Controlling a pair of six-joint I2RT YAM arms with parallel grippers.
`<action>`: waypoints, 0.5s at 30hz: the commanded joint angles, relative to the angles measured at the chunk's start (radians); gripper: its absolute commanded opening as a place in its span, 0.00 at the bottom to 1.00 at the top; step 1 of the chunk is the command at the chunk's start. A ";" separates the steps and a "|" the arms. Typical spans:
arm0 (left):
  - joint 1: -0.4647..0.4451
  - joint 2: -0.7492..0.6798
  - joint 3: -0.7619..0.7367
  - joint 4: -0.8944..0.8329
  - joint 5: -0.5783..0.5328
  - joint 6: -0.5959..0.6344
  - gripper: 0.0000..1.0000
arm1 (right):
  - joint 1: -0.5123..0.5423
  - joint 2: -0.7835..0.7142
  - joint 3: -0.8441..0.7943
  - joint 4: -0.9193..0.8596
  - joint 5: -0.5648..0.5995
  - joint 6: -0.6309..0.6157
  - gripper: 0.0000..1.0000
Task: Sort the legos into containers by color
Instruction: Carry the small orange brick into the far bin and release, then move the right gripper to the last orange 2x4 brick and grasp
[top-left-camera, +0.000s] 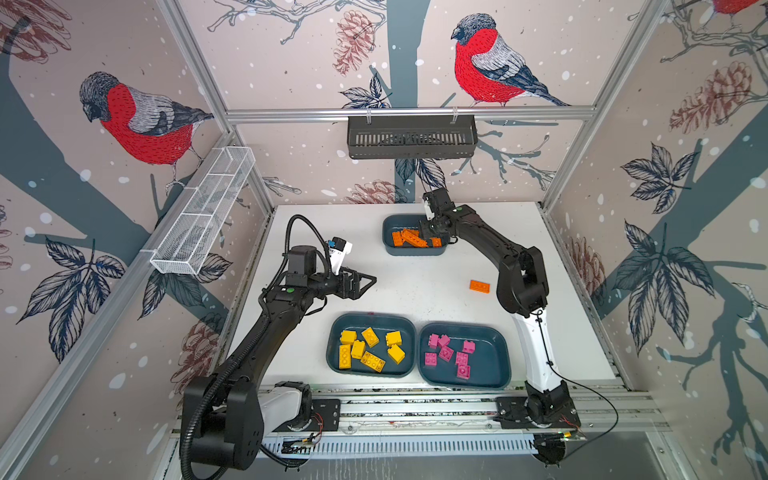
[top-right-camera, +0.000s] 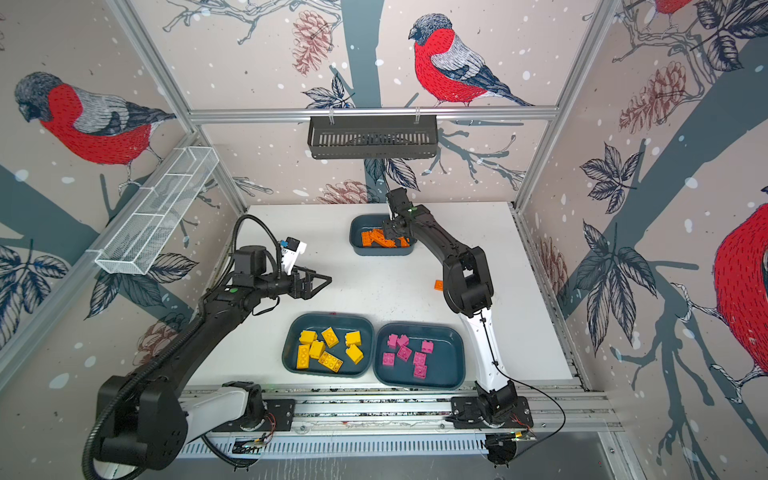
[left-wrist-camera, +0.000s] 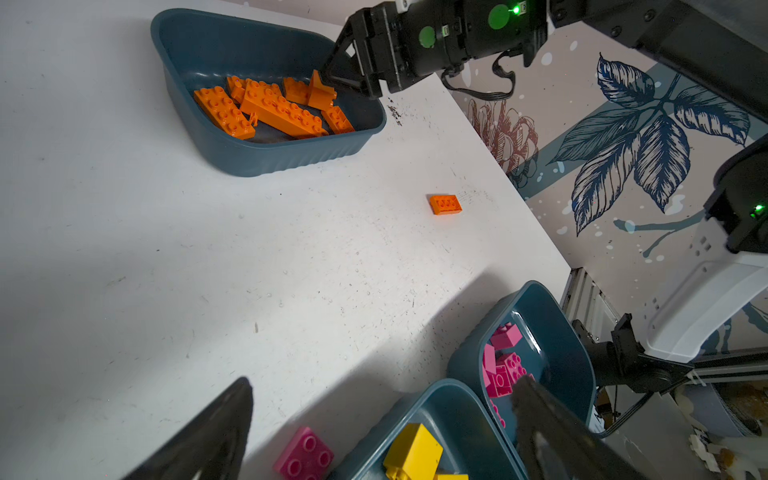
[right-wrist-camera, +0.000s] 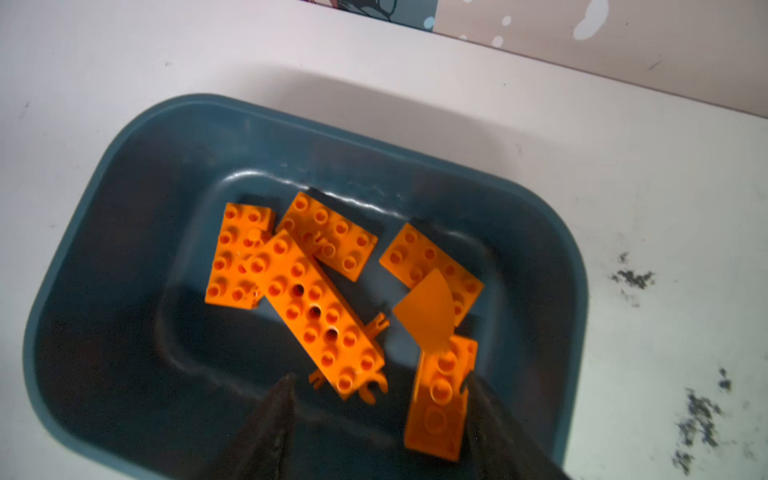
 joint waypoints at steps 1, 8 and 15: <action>0.003 0.009 -0.003 0.019 0.021 0.010 0.96 | -0.019 -0.109 -0.108 -0.017 -0.022 -0.026 0.68; 0.003 0.025 0.002 0.020 0.032 0.008 0.96 | -0.074 -0.384 -0.487 -0.064 -0.059 -0.184 0.70; 0.003 0.040 0.003 0.027 0.048 0.002 0.96 | -0.148 -0.576 -0.815 0.046 -0.078 -0.531 0.71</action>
